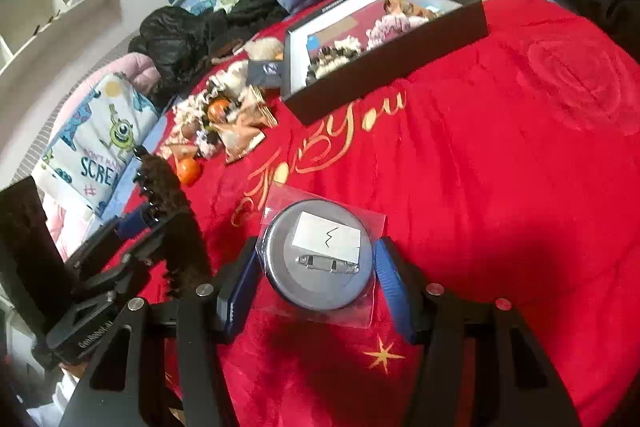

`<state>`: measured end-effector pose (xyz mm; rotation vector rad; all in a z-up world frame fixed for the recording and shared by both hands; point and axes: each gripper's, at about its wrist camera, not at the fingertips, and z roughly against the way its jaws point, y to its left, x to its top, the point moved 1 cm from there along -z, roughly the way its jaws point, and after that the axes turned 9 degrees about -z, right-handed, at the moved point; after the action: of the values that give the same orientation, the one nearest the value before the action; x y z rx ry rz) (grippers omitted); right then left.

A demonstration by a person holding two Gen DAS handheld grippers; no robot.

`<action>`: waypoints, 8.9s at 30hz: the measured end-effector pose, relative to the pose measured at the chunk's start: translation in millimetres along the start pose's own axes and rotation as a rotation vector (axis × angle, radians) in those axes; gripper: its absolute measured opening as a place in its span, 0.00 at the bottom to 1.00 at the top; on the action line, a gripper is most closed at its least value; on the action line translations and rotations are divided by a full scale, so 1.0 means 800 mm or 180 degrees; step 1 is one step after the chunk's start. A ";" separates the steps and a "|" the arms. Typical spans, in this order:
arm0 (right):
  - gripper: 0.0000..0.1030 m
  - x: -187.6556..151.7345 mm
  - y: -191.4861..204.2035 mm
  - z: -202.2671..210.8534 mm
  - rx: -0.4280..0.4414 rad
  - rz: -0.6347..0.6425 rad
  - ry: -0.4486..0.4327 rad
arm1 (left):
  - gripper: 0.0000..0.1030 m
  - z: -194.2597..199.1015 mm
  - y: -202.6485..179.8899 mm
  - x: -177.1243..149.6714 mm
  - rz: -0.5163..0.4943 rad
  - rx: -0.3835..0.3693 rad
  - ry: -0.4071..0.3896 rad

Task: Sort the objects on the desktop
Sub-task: 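Carry the claw clip and the bagged badge over the black box, then lower both items into the black box and open both tools, then withdraw both open tools from the box toward the item pile, then grasp a mandarin with the left tool while the right grasps a gold-edged snack packet, then carry the mandarin and the snack packet over the black box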

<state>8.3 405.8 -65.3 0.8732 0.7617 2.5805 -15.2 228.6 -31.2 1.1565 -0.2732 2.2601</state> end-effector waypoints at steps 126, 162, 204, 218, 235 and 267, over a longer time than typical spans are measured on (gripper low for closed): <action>1.00 0.172 0.157 -0.009 -0.0012 0.0511 -0.1524 | 1.00 0.077 0.241 0.172 0.0382 0.1277 -0.0445; 1.00 0.076 0.165 -0.165 -0.0327 0.0938 -0.0506 | 1.00 -0.074 0.253 -0.022 0.0639 0.0789 0.0576; 0.40 0.055 0.175 -0.202 -0.0384 0.0952 -0.0093 | 0.37 -0.097 0.232 -0.031 0.0628 0.0637 0.0713; 0.40 0.064 0.180 -0.189 -0.0266 0.0797 -0.0179 | 0.37 -0.063 0.227 -0.026 0.0700 0.0551 0.0557; 0.40 0.092 0.137 -0.116 -0.0314 0.0605 -0.0557 | 0.37 -0.056 0.141 0.013 0.0543 0.0198 0.0344; 0.40 0.105 -0.027 0.024 -0.0697 0.0029 -0.0972 | 0.37 -0.085 -0.019 0.047 -0.0061 -0.0246 0.0333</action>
<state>-41.4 467.9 -25.0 1.1617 0.3816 2.3992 -69.3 284.8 -43.2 0.9939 -0.3038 2.2642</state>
